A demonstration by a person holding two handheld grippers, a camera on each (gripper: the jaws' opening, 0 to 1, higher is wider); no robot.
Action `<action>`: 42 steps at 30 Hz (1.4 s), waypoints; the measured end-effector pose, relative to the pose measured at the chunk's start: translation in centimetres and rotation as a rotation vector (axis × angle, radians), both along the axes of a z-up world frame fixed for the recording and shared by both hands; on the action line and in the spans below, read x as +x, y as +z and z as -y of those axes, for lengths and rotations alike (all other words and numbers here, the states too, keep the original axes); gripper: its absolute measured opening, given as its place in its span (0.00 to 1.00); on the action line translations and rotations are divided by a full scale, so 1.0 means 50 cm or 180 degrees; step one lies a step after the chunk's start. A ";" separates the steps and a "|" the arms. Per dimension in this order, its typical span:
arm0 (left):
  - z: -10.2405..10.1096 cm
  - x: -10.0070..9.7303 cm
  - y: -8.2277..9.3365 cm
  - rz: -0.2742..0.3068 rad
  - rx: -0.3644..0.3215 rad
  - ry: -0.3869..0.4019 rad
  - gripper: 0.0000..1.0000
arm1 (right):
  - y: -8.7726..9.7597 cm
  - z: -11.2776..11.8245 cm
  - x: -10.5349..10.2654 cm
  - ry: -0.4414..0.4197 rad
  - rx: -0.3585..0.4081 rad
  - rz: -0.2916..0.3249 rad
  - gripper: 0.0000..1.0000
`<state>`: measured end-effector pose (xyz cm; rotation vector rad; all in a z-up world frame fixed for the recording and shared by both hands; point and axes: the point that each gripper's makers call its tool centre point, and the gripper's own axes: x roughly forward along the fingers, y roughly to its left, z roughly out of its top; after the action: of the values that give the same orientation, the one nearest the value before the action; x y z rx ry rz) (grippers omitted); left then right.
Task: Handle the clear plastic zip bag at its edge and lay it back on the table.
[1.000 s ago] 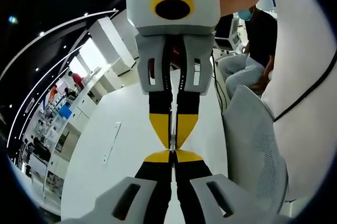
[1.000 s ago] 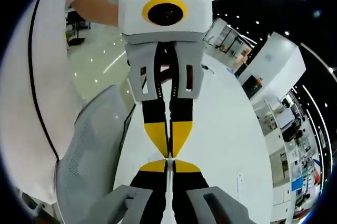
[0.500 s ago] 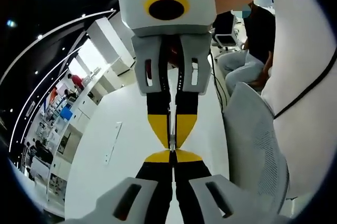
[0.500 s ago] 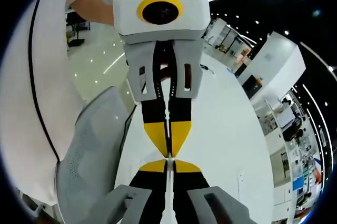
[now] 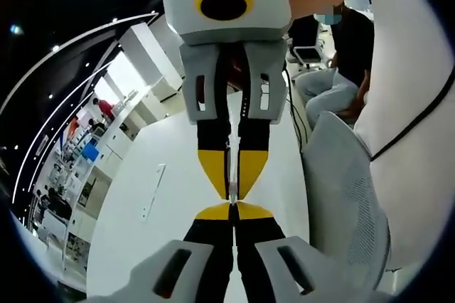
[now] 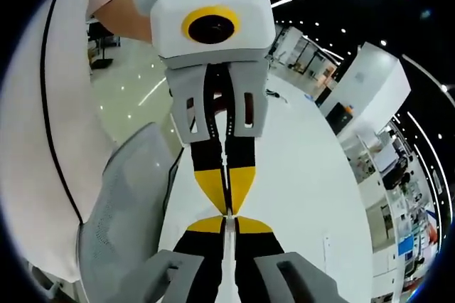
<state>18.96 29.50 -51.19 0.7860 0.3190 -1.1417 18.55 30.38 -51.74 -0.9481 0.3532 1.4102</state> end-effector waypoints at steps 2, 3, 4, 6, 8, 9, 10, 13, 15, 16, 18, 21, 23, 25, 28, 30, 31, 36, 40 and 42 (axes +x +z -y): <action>0.000 -0.001 0.001 0.0001 -0.0005 -0.0001 0.00 | 0.000 0.000 0.000 0.0017 0.0002 0.0005 0.00; 0.000 -0.001 0.001 0.0003 -0.0008 -0.0005 0.00 | 0.000 0.000 -0.001 0.0011 0.0001 -0.0013 0.00; 0.001 -0.002 0.001 0.0004 -0.0011 -0.0009 0.00 | 0.000 0.001 -0.002 0.0005 -0.0002 -0.0014 0.00; 0.000 -0.001 0.002 0.0031 -0.0024 -0.0015 0.00 | 0.001 0.001 0.000 0.0021 -0.0009 0.0036 0.00; 0.001 -0.001 0.002 0.0034 -0.0051 -0.0024 0.00 | -0.001 0.002 -0.001 0.0002 -0.0030 0.0037 0.00; 0.001 -0.001 0.001 0.0034 -0.0054 -0.0029 0.00 | -0.003 0.003 -0.002 0.0015 -0.0046 0.0046 0.00; 0.001 -0.003 -0.001 0.0030 -0.0052 -0.0039 0.00 | -0.004 0.003 -0.002 0.0016 -0.0055 0.0046 0.00; 0.003 -0.004 -0.003 0.0037 -0.0050 -0.0051 0.00 | -0.007 0.005 -0.003 0.0010 -0.0078 0.0028 0.00; 0.003 -0.006 -0.004 0.0034 -0.0056 -0.0058 0.00 | -0.008 0.007 -0.005 0.0010 -0.0086 0.0020 0.00; 0.004 -0.006 -0.004 0.0026 -0.0065 -0.0063 0.00 | -0.009 0.007 -0.006 0.0025 -0.0093 0.0032 0.00; 0.004 -0.006 -0.005 0.0030 -0.0062 -0.0063 0.00 | -0.009 0.009 -0.006 0.0009 -0.0094 0.0020 0.00; 0.000 -0.005 -0.007 0.0038 -0.0048 -0.0051 0.00 | -0.013 0.019 -0.001 -0.0033 -0.0120 0.0016 0.00; -0.004 -0.003 -0.007 0.0040 -0.0050 -0.0038 0.00 | -0.013 0.025 0.001 -0.0031 -0.0138 0.0040 0.00; -0.009 -0.002 -0.008 0.0029 -0.0064 -0.0021 0.00 | -0.014 0.031 0.003 -0.0055 -0.0133 0.0025 0.00; -0.012 -0.002 -0.008 0.0029 -0.0065 -0.0016 0.00 | -0.015 0.036 0.004 -0.0068 -0.0136 0.0018 0.00; -0.013 -0.002 -0.009 0.0032 -0.0065 -0.0017 0.00 | -0.016 0.039 0.005 -0.0080 -0.0134 0.0015 0.00; -0.013 -0.002 -0.009 0.0035 -0.0065 -0.0014 0.00 | -0.016 0.041 0.006 -0.0084 -0.0135 0.0017 0.00; -0.016 -0.001 -0.009 0.0032 -0.0072 -0.0005 0.00 | -0.017 0.052 0.009 -0.0120 -0.0143 0.0010 0.00; -0.020 0.001 -0.007 0.0028 -0.0087 0.0007 0.00 | -0.017 0.060 0.011 -0.0137 -0.0143 0.0010 0.00; -0.020 0.001 -0.007 0.0031 -0.0088 0.0004 0.00 | -0.017 0.063 0.013 -0.0150 -0.0138 0.0007 0.00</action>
<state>19.02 30.50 -51.54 0.7667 0.2950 -1.1384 19.18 27.23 -52.59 -0.9709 0.4034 1.3631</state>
